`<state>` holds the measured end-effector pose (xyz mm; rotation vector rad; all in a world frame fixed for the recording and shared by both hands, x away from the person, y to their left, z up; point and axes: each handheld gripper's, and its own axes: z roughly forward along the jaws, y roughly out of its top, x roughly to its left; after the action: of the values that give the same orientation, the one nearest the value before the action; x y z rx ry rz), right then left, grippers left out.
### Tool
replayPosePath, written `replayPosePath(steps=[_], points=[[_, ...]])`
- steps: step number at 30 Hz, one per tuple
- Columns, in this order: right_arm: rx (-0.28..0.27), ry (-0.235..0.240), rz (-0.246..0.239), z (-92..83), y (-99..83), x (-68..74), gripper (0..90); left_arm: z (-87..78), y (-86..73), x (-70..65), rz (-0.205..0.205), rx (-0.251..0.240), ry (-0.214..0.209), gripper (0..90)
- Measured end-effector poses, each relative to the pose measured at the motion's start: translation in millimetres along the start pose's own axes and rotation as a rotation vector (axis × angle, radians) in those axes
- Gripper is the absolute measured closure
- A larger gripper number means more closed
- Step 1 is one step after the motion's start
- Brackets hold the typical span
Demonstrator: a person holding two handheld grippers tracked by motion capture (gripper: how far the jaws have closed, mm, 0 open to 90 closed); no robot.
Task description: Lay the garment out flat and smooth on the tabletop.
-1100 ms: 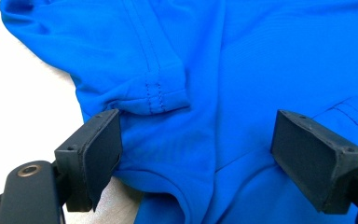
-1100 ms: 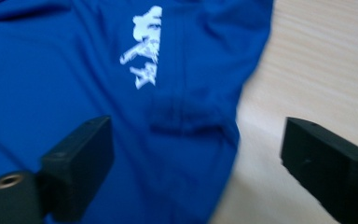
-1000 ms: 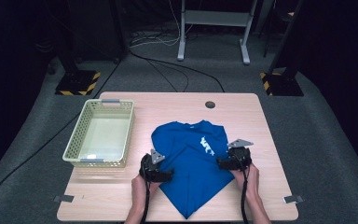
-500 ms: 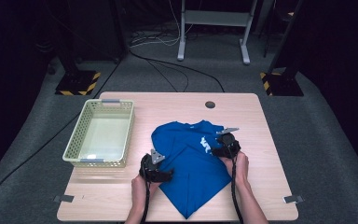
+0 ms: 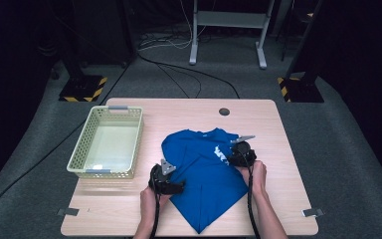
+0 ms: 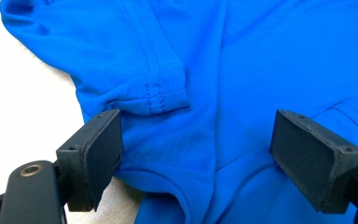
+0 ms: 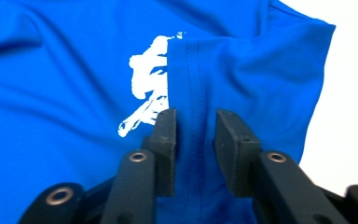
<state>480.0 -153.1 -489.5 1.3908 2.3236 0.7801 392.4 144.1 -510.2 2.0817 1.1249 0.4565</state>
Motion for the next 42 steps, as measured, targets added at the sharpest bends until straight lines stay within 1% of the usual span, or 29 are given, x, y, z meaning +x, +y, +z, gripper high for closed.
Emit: replayPosePath(steps=[1, 2, 4, 5, 7, 13, 14, 15, 19, 24, 31, 35, 42], points=[[0.0, 0.0, 0.0, 0.0, 0.0, 0.0, 71.0, 0.0, 0.0, 0.0, 0.0, 0.0, 0.0, 17.0], [0.001, -0.003, 0.007, -0.3, 0.0, 0.0, 75.1, 0.0, 0.0, 0.0, 0.0, 0.0, 0.0, 17.0], [0.001, -0.005, 0.012, -0.4, -0.2, -0.5, 76.4, 0.0, 0.0, 0.1, 0.002, 0.0, 0.0, 17.0], [-0.002, -0.002, 0.021, -0.8, -0.7, -1.4, 79.7, 0.0, 0.0, 0.1, 0.001, 0.0, -0.001, 17.1], [-0.003, -0.003, 0.024, -1.6, -1.0, -1.6, 82.6, -0.1, 0.0, 0.0, 0.002, -0.001, -0.002, 17.3], [-0.02, -0.026, 0.017, -5.2, -0.4, -2.4, 84.6, -0.1, 0.0, 0.1, 0.002, -0.001, -0.002, 17.5], [-0.026, -0.044, 0.009, -7.5, -0.1, -3.2, 84.5, -0.1, 0.0, 0.1, 0.002, -0.001, -0.002, 17.5], [-0.031, -0.051, 0.009, -8.5, -0.1, -3.9, 84.5, -0.1, 0.0, 0.1, 0.002, -0.001, -0.002, 17.5], [-0.046, -0.063, 0.021, -12.4, -0.9, -8.2, 84.7, -0.1, 0.0, 0.1, 0.002, 0.0, -0.002, 17.5], [-0.063, -0.064, 0.048, -19.3, -0.1, -17.7, 84.6, -0.1, 0.0, 0.1, 0.002, -0.001, -0.002, 17.5], [-0.098, -0.094, 0.076, -31.5, 0.6, -30.5, 84.4, -0.1, 0.0, 0.1, 0.001, -0.001, -0.002, 17.5], [-0.102, -0.104, 0.104, -35.7, -2.4, -39.5, 84.3, -0.1, -0.1, 0.1, 0.001, -0.001, -0.002, 17.5], [-0.101, -0.117, 0.156, -37.6, -11.8, -56.6, 84.3, -0.1, 0.0, 0.1, 0.001, -0.001, -0.002, 17.5]])
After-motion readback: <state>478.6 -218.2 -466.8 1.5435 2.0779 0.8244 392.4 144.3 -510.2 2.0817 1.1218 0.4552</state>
